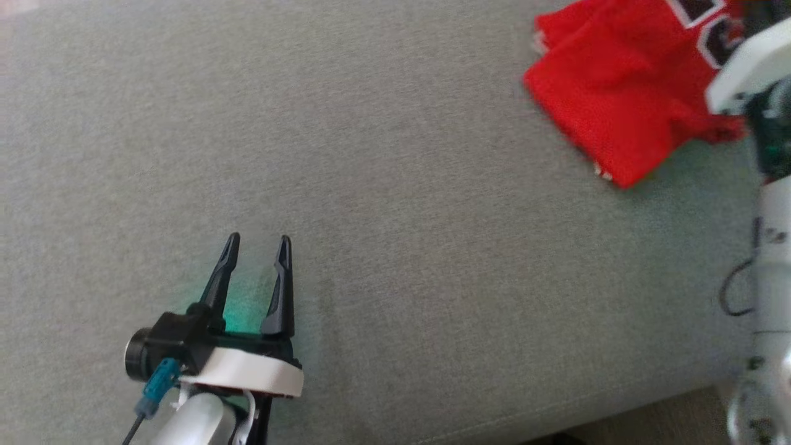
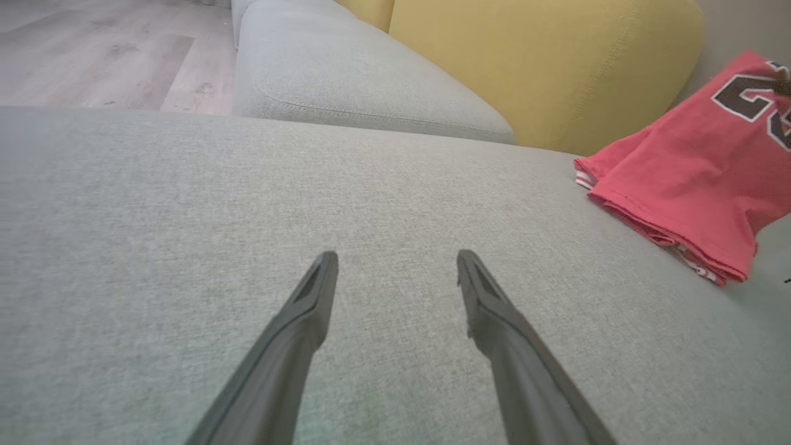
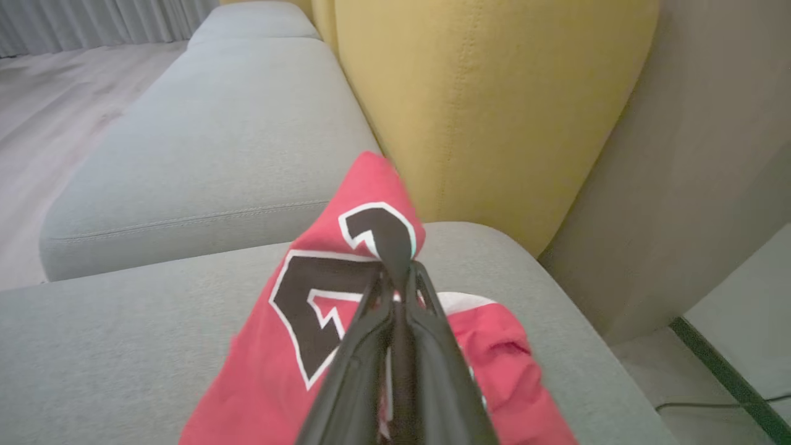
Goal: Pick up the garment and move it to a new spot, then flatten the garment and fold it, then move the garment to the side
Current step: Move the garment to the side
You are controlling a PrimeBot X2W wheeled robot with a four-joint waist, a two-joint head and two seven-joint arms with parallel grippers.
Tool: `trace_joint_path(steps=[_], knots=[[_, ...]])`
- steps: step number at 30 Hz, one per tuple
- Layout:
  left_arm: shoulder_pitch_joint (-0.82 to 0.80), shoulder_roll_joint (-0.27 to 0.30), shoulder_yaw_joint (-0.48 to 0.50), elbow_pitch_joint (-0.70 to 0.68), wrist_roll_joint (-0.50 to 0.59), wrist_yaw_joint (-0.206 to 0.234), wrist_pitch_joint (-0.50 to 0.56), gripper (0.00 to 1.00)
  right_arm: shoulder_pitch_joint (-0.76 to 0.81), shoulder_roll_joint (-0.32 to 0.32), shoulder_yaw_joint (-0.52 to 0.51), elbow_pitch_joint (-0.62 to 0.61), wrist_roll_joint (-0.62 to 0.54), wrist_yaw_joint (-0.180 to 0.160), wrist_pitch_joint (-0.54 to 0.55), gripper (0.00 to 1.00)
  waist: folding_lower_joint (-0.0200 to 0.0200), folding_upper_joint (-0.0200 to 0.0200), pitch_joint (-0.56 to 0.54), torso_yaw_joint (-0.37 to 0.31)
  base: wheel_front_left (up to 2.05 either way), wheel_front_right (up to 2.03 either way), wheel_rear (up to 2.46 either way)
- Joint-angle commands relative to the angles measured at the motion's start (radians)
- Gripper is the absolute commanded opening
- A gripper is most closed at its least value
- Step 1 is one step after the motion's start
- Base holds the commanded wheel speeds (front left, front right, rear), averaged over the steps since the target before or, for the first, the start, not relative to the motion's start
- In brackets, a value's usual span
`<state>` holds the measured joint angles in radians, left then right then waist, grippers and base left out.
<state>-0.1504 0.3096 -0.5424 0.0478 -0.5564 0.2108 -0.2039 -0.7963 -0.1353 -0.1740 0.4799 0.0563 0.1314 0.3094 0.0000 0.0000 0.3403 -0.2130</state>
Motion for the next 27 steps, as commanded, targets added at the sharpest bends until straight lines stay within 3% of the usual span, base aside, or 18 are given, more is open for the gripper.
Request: trace_joint_path(steps=[1,11,12,13,20,27], knots=[[-0.039,0.006,0.032,-0.028,-0.004,-0.002,-0.01,1.0,-0.041,-0.038,-0.015,-0.023,-0.012,-0.001,0.001,0.0,0.0,0.0,0.01,0.016,0.0,0.0,0.0],[-0.056,0.006,0.017,-0.036,0.005,-0.003,-0.006,1.0,-0.059,-0.152,-0.212,0.023,-0.081,-0.001,-0.001,0.0,0.0,0.0,0.056,0.064,0.0,0.0,0.0],[-0.059,0.007,0.017,-0.037,0.007,-0.002,-0.006,1.0,-0.059,-0.157,-0.23,0.034,-0.101,-0.001,-0.011,0.38,0.0,0.0,0.061,0.069,0.0,0.0,0.0],[-0.061,0.007,0.017,-0.037,0.007,-0.001,-0.005,1.0,-0.058,-0.162,-0.243,0.045,-0.124,-0.001,-0.023,1.0,0.0,0.0,0.064,0.073,0.0,0.0,0.0],[-0.06,0.01,0.02,-0.032,0.003,0.001,-0.009,1.0,-0.064,-0.128,-0.322,0.104,-0.203,-0.001,-0.105,1.0,0.0,0.0,0.056,0.09,0.0,0.0,0.0],[-0.051,0.007,0.024,-0.028,-0.002,0.005,-0.018,1.0,-0.065,-0.101,-0.29,0.13,-0.209,-0.001,-0.16,1.0,0.0,0.0,0.005,0.104,0.0,0.0,0.0]])
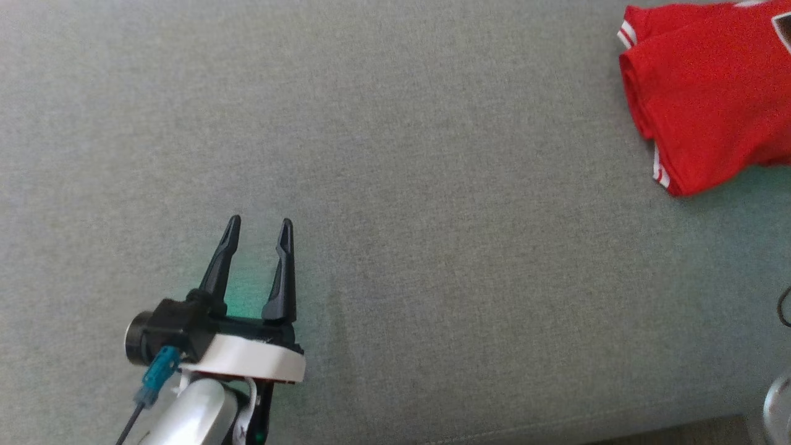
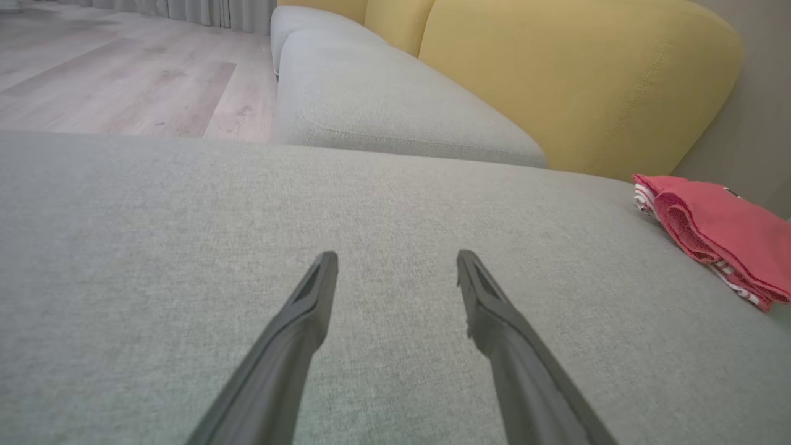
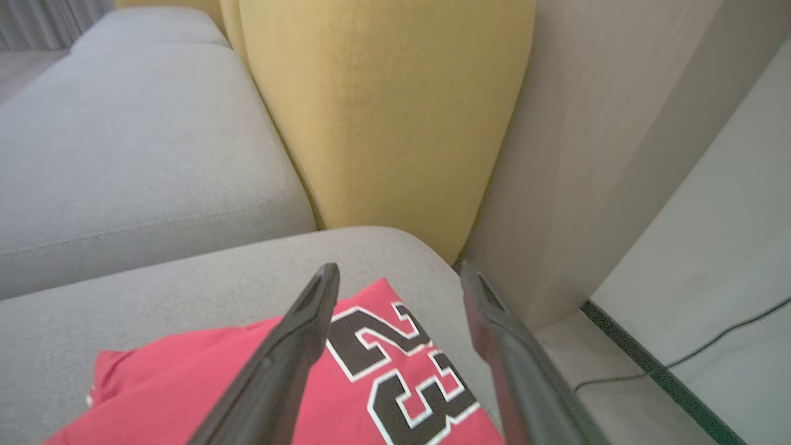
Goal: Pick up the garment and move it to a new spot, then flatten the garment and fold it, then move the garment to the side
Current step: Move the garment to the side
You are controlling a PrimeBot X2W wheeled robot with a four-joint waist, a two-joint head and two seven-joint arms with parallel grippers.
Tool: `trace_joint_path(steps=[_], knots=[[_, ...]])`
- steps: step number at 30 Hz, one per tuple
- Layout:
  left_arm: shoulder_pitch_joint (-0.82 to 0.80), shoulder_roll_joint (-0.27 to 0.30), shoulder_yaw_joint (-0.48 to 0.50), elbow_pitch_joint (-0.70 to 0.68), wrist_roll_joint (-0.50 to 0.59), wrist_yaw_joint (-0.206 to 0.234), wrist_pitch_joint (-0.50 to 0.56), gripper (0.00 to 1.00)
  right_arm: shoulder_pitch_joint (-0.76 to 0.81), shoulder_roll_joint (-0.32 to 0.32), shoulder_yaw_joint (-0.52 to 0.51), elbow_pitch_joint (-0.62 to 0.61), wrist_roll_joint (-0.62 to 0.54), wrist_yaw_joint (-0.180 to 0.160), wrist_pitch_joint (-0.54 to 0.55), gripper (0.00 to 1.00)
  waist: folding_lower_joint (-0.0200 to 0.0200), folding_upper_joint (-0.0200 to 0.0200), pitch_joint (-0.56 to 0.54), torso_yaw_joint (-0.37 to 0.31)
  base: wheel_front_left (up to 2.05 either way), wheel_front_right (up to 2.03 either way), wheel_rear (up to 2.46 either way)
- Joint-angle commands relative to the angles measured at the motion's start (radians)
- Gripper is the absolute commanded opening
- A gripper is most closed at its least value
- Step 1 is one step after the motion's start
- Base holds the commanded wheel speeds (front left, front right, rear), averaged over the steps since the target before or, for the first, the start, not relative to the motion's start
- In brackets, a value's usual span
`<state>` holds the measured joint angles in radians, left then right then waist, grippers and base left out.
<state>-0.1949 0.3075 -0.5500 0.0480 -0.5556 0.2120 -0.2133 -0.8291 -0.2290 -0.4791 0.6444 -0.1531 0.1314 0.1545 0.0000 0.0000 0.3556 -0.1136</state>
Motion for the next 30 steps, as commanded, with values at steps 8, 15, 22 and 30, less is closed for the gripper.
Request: trace_joint_path(steps=[8,15,22,30], knots=[[0.021,0.0,0.084,-0.01,-0.034,0.017,-0.031,1.0,0.033,0.061,0.142,-0.087,0.021,-0.001,-0.124,1.0,0.0,0.0,-0.154,0.051,0.0,0.0,0.0],[0.092,0.001,0.144,0.023,-0.062,0.036,-0.042,1.0,0.226,0.142,0.233,-0.175,0.053,-0.001,-0.207,1.0,0.0,0.0,-0.286,0.102,0.0,0.0,0.0],[0.181,0.005,0.164,0.056,-0.077,0.043,-0.045,1.0,0.508,0.177,0.339,-0.326,0.126,-0.001,-0.246,1.0,0.0,0.0,-0.362,0.148,0.0,0.0,0.0],[0.237,-0.011,0.14,0.067,-0.084,0.035,-0.046,1.0,0.784,0.179,0.451,-0.459,0.251,-0.001,-0.272,1.0,0.0,0.0,-0.382,0.178,0.0,0.0,0.0]])
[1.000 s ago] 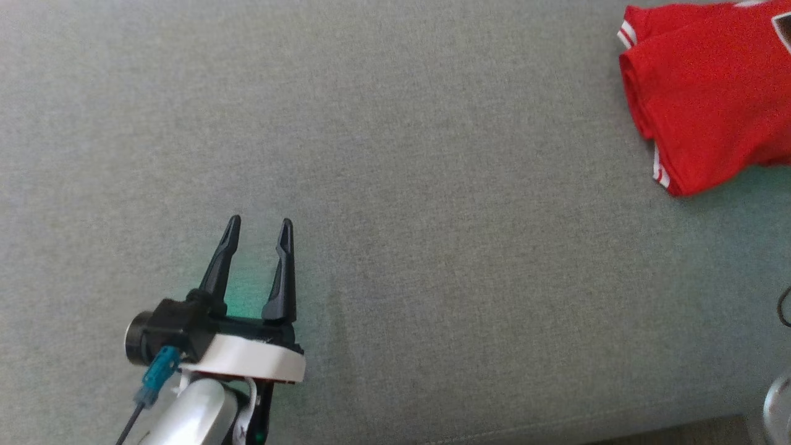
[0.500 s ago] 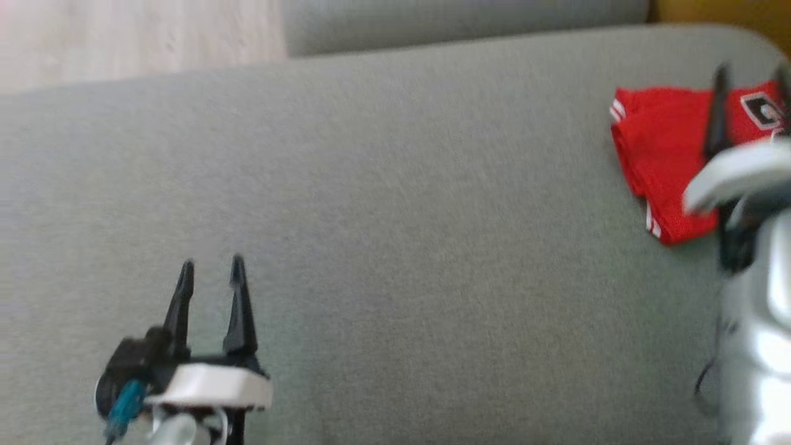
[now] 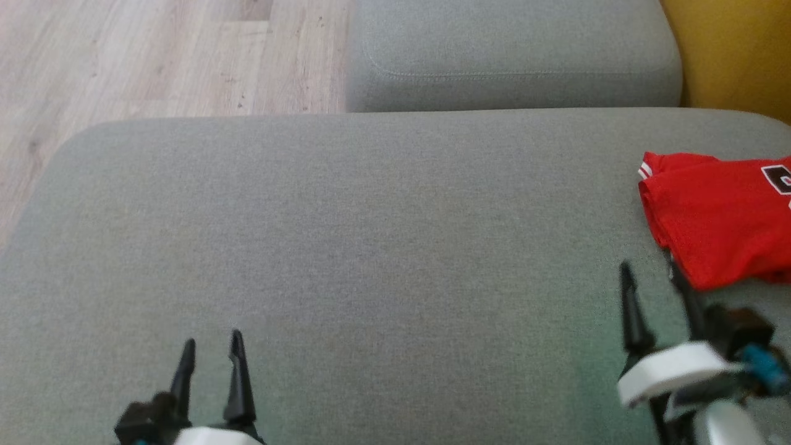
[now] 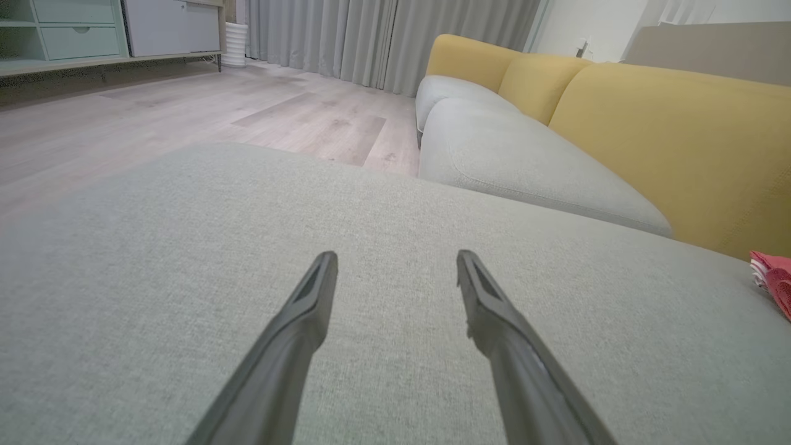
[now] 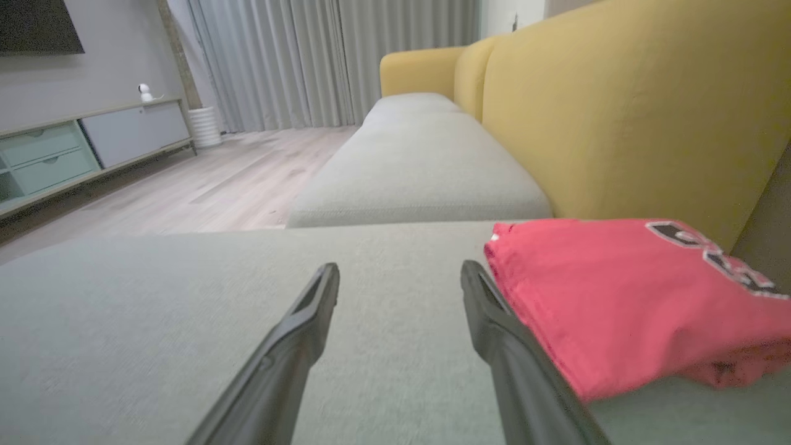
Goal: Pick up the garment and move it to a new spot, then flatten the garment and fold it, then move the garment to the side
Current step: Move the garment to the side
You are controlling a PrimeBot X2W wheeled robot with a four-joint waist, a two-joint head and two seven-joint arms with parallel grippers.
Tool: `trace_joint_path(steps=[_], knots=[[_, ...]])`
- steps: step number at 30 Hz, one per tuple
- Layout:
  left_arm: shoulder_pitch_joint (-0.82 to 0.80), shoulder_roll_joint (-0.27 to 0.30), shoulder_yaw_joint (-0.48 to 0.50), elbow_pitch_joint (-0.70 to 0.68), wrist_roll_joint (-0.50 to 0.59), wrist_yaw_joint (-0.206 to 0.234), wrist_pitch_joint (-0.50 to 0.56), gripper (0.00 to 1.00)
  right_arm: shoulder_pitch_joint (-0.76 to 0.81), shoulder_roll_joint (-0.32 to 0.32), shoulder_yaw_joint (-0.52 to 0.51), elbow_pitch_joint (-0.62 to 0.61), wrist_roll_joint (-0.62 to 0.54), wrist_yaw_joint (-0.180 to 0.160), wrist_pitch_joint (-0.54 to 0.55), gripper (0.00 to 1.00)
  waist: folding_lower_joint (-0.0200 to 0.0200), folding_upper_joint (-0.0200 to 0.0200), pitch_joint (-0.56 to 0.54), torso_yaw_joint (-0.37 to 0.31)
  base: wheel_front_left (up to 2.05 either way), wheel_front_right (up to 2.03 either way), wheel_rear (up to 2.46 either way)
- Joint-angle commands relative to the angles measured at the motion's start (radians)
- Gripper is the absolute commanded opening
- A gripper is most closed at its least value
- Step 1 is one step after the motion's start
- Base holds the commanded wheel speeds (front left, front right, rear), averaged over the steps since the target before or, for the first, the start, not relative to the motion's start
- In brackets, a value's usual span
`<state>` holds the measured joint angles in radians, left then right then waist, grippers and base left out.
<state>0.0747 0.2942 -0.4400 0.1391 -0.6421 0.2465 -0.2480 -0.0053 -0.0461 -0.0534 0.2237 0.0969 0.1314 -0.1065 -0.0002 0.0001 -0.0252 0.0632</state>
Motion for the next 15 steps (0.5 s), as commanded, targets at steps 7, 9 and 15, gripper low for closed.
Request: trace_joint_path(steps=[7,9,15], knots=[[0.002,-0.005,0.0,-0.021,0.014,0.005,-0.009,1.0,0.055,-0.004,0.094,-0.081,0.023,-0.001,-0.019,1.0,0.0002,-0.0001,-0.008,0.008,0.0,0.0,0.0],[0.003,-0.004,-0.004,-0.02,0.016,0.006,-0.007,1.0,0.066,-0.004,0.104,-0.085,0.03,-0.001,-0.017,1.0,0.0002,-0.0001,-0.01,0.008,0.0,0.0,0.0],[-0.004,-0.004,-0.009,-0.02,0.018,0.009,-0.003,1.0,0.077,-0.004,0.116,-0.091,0.035,-0.001,-0.015,1.0,0.0002,-0.0001,-0.013,0.008,0.0,0.0,0.0]])
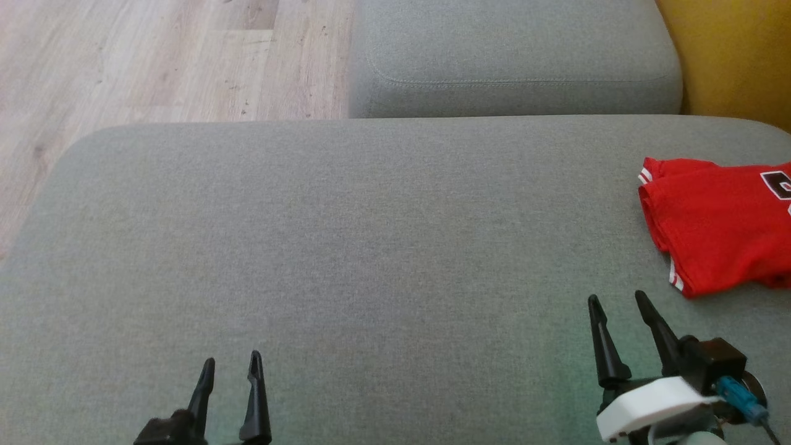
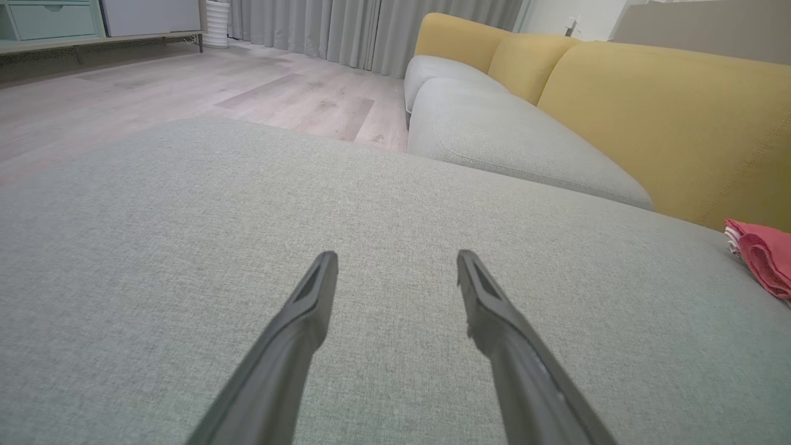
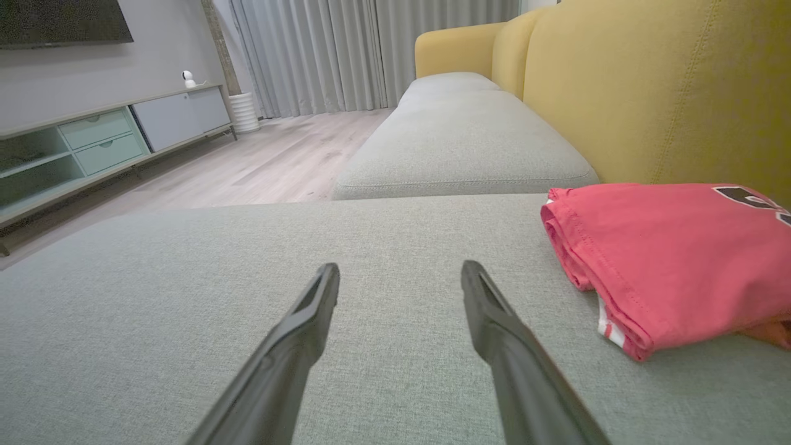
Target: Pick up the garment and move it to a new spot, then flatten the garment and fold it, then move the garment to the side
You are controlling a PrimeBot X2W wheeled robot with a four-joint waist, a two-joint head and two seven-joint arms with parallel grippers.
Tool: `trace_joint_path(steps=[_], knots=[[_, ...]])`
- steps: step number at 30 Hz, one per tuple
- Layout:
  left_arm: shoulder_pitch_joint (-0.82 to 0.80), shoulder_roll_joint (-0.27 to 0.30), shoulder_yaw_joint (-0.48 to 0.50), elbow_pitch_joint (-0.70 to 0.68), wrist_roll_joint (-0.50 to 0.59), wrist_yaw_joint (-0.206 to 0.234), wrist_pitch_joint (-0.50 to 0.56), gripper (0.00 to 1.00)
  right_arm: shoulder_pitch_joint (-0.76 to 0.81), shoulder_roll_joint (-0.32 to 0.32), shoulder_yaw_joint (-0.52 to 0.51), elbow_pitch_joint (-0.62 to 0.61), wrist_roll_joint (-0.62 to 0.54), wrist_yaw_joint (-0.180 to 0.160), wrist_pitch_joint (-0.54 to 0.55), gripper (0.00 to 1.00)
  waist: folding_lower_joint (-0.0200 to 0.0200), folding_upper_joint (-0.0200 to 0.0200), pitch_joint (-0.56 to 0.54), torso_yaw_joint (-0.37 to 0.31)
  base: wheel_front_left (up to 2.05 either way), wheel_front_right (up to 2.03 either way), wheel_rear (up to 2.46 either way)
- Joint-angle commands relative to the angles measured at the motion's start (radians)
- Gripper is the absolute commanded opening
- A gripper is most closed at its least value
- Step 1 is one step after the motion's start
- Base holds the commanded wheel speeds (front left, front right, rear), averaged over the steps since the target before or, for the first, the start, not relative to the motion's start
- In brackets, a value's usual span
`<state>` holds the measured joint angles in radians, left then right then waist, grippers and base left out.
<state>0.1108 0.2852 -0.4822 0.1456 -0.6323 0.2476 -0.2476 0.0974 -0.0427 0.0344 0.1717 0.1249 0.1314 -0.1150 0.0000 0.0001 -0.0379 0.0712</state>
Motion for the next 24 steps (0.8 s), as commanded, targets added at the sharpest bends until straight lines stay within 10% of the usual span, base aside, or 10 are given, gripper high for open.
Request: trace_joint_path(steps=[1,9,10,24], knots=[[-0.041,0.005,0.032,-0.027,0.009,0.008,-0.003,1.0,-0.025,-0.008,0.029,-0.04,0.006,-0.001,-0.006,1.0,0.0,-0.0001,0.0,-0.001,0.0,0.0,0.0],[-0.044,0.007,0.031,-0.034,0.007,0.011,-0.004,1.0,-0.021,-0.008,0.042,-0.047,0.006,-0.001,-0.003,1.0,0.0,-0.0001,0.005,-0.005,0.0,0.0,0.0],[0.0,0.0,-0.001,-0.003,0.0,0.008,0.0,0.0,0.0,0.0,0.019,-0.009,0.0,0.0,0.0,0.0,0.0001,-0.0001,0.005,-0.005,0.0,0.0,0.0],[-0.006,-0.029,0.038,0.052,-0.082,-0.022,0.026,0.0,-0.004,-0.007,0.018,0.051,0.126,0.0,0.011,0.0,0.0001,-0.0001,0.009,-0.011,0.0,0.0,0.0]])
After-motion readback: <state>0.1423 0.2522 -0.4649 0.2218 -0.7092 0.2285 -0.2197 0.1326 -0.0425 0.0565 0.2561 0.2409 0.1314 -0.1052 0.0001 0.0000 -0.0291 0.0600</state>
